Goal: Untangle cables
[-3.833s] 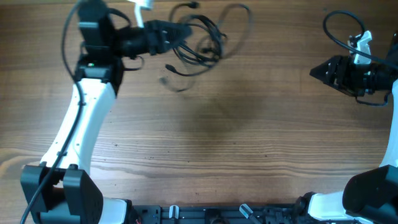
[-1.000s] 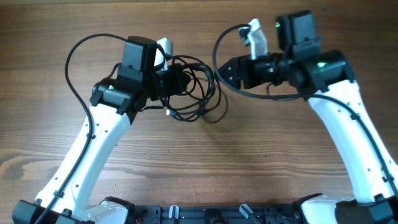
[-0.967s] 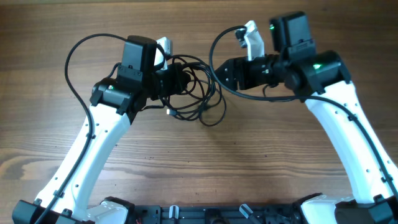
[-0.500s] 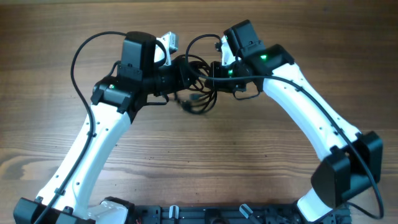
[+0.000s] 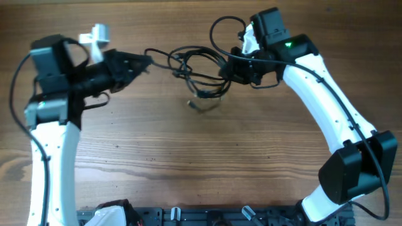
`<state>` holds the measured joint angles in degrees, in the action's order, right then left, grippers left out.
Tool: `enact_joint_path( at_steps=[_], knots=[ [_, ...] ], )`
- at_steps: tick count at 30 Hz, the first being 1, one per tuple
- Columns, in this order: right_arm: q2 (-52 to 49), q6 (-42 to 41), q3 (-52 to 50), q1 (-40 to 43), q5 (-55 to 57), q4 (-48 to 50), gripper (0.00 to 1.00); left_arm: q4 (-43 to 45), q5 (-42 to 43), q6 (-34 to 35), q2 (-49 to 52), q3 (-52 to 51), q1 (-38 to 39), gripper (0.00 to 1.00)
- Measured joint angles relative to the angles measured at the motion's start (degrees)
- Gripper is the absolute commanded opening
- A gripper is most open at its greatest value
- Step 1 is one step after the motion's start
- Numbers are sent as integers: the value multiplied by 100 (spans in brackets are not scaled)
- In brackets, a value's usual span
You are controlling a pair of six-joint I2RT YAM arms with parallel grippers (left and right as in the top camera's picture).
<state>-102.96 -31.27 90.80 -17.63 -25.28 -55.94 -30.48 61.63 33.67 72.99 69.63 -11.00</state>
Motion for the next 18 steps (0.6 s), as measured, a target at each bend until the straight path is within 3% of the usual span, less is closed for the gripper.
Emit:
enact_joint_path(
  at_steps=[3, 7, 12, 13, 14, 15, 18],
  knots=[
    [-199, 385, -184, 562, 890, -398, 4, 85, -55, -59, -225, 90, -592, 4],
    [-264, 684, -245, 850, 1696, -769, 4, -37, -728, -170, -308, 105, -737, 4],
    [-264, 1991, -245, 1064, 802, -793, 8, -273, -1115, -269, -260, 111, -509, 4],
    [-264, 2229, -245, 1025, 577, -837, 22, -372, -1187, -326, -210, 114, -358, 4],
    [-264, 2426, -245, 964, 404, -911, 56, -496, -1300, -382, -127, 118, -138, 4],
    [-264, 2686, -245, 859, 229, -1058, 79, -586, -1390, -411, -35, 118, 50, 4],
    [-264, 3012, -245, 535, 136, -1353, 85, -619, -1593, -490, 365, 118, 673, 4]
  ],
)
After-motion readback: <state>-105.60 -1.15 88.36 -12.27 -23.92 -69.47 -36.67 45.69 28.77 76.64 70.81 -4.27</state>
